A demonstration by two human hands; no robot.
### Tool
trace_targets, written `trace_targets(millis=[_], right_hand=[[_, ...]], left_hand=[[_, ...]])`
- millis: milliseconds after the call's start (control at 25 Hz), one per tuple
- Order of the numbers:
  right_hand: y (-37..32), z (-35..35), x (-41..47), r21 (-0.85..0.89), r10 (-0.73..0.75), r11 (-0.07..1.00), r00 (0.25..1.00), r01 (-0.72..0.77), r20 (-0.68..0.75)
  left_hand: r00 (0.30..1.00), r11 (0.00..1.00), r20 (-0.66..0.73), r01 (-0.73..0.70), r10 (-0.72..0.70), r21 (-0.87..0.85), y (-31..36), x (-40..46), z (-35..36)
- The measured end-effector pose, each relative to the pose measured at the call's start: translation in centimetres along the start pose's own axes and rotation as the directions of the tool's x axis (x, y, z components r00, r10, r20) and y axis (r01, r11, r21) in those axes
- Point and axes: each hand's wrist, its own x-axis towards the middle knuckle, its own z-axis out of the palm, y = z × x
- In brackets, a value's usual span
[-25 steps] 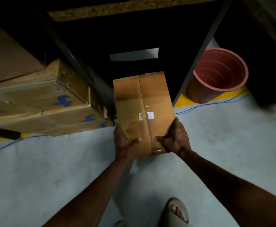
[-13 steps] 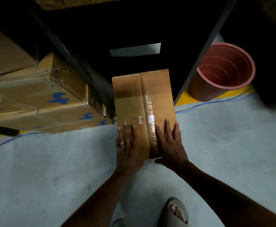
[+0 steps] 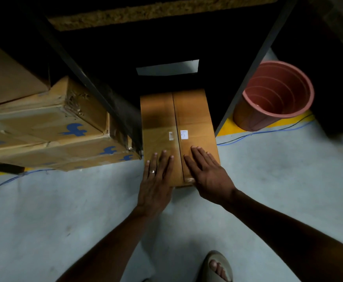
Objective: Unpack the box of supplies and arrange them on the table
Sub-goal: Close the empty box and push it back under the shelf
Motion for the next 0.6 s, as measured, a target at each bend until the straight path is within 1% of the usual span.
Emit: trace_targets(millis=[200,280,400,480,600], right_hand=[[0.4,-3.1,3.1,0.001,0.101,0.995,0.994,-0.101,-0.052],[0.5,-4.1,4.5,0.002,0.153,0.988,0.985,-0.153,-0.076],[0.3,-4.8,6.0,0.033,0.211,0.977,0.976,-0.209,-0.051],[0.3,-4.9,6.1,0.045,0.214,0.976,0.977,-0.213,-0.022],[0.5,-4.4,5.4,0.018,0.178,0.984,0.984,-0.178,-0.008]], left_hand=[[0.996,0.999,-0.073,-0.042,0.041,-0.023,-0.2,3.6,-1.4],[0.986,0.994,-0.124,-0.104,0.107,0.029,-0.1,5.0,-2.4],[0.986,0.987,-0.106,-0.114,0.125,0.112,-0.4,6.8,-3.6],[0.989,0.992,-0.102,-0.095,0.103,0.078,-0.8,7.3,-3.5],[0.997,0.998,-0.062,-0.05,0.048,-0.033,-0.2,5.7,-3.1]])
